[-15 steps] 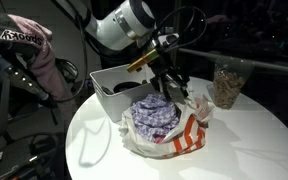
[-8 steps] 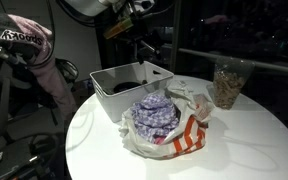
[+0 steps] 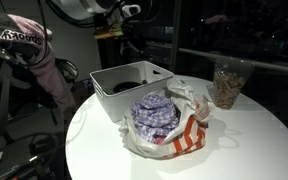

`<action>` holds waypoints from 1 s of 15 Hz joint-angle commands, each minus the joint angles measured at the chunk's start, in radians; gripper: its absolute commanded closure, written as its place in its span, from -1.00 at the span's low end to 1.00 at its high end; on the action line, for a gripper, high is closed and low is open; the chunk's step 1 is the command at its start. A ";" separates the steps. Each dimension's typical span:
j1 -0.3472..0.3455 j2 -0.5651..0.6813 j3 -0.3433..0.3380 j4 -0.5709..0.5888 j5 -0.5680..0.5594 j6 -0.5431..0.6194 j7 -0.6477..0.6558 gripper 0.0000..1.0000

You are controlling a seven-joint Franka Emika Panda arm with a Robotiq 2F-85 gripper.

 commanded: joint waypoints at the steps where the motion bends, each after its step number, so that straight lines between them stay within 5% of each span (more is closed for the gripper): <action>1: 0.004 -0.001 -0.007 0.001 0.004 -0.002 -0.004 -1.00; 15: 0.020 0.365 -0.030 0.195 0.181 -0.008 0.045 -1.00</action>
